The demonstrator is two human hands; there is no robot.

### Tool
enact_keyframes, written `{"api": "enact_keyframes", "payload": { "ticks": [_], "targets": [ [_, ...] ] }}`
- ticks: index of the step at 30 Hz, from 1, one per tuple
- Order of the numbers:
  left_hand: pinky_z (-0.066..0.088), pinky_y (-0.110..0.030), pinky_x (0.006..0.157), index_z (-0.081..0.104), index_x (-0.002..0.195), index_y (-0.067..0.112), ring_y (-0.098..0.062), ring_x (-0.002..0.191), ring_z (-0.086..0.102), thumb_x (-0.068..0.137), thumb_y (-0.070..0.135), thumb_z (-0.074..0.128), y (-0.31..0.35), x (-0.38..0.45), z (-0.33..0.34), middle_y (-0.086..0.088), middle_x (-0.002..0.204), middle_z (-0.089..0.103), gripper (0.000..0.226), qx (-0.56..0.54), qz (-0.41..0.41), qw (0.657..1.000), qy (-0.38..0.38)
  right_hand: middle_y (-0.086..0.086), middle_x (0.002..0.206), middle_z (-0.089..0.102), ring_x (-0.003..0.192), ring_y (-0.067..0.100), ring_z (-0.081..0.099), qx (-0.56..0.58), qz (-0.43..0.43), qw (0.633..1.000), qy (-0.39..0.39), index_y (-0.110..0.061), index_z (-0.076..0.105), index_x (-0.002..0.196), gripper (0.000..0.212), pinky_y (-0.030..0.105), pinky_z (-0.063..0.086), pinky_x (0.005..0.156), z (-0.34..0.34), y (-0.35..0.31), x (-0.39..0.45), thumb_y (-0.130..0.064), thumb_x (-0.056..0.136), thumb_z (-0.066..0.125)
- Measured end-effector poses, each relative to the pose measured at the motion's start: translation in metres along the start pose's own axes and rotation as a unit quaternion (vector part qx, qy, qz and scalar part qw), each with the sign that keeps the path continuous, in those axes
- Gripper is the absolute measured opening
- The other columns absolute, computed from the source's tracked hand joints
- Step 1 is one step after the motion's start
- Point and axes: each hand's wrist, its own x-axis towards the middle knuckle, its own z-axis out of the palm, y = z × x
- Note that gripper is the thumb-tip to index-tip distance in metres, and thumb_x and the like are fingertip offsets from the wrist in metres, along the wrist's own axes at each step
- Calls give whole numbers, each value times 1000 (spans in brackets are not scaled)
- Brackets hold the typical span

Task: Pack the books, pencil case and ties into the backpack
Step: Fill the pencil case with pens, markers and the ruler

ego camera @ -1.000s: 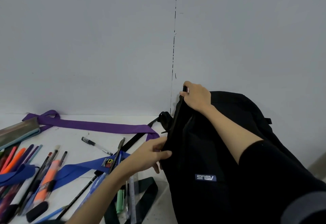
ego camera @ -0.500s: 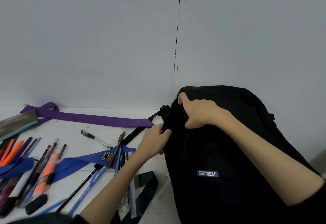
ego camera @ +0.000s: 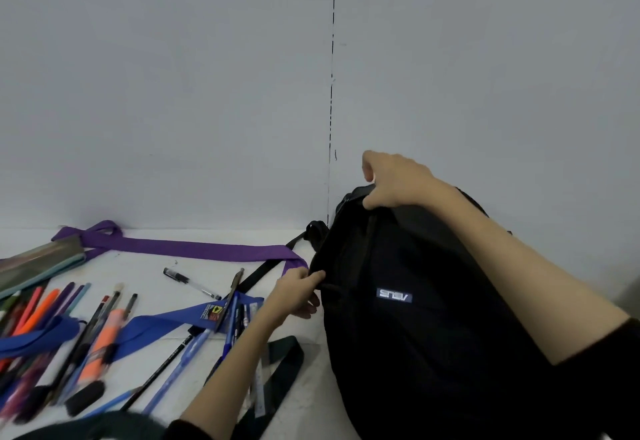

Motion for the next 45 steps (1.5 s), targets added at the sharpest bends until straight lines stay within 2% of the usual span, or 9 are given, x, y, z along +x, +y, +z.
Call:
{"api": "enact_keyframes", "payload": {
  "ticks": [4,8,14,23,27,33,37,40,45],
  "targets": [
    [47,-19,46,52,86,7,-8,48,57,94,48,46,-3,-28,-20,-2,63,61,42,-14,25,999,25,-8,82,50,78,17,50,54,-19,998,-22,-20,47,86,30,27,32,58,19,-13,-4,-26,72,72],
    [48,-19,47,57,93,6,-7,47,57,95,38,50,-16,-62,-45,-2,67,61,33,-23,20,999,42,-11,73,51,72,14,52,106,-74,991,-36,-18,53,81,22,24,32,55,44,-44,-8,-29,74,70],
    [47,-19,48,57,94,13,-6,50,58,96,31,51,-63,-113,-102,1,68,62,19,20,-7,993,115,-13,73,48,69,10,48,166,-170,962,-135,-18,55,78,16,23,35,56,99,-112,-5,-29,81,67],
    [46,-20,51,58,79,15,-15,62,57,94,20,56,-149,-149,-275,-2,68,60,16,85,-31,951,296,-2,67,55,57,19,54,263,-220,920,-189,-13,55,96,16,29,45,56,171,-255,21,-24,85,62],
    [39,-11,60,61,78,14,-16,75,58,91,15,57,-192,-131,-361,-2,81,65,14,176,-20,928,329,-6,71,54,66,14,52,242,-228,929,-164,-13,59,96,13,29,43,61,209,-335,57,-22,86,58],
    [45,-40,94,59,119,18,-22,111,53,93,25,53,-252,-94,-441,-3,127,54,28,323,-35,907,267,7,118,56,113,26,43,115,-234,961,-96,-15,56,118,33,38,42,90,275,-430,110,-10,87,47],
    [34,-38,109,40,141,24,-22,134,34,94,35,51,-273,-67,-465,1,149,35,49,402,-7,893,203,2,135,46,122,26,35,-15,-223,973,-58,-19,50,130,48,38,36,96,304,-459,140,-6,84,44],
    [32,-38,110,31,145,28,-20,136,31,95,39,49,-284,-54,-472,4,150,33,54,449,19,871,197,2,142,39,132,29,28,-102,-224,967,-62,-21,47,133,50,46,26,107,317,-465,152,-9,85,47],
    [45,-28,90,57,126,19,-16,113,53,100,25,40,-296,-44,-482,1,129,56,32,466,72,857,205,-1,127,55,129,26,32,-111,-208,971,-31,-20,63,117,35,53,15,111,329,-475,158,-7,87,49]
  ]
}}
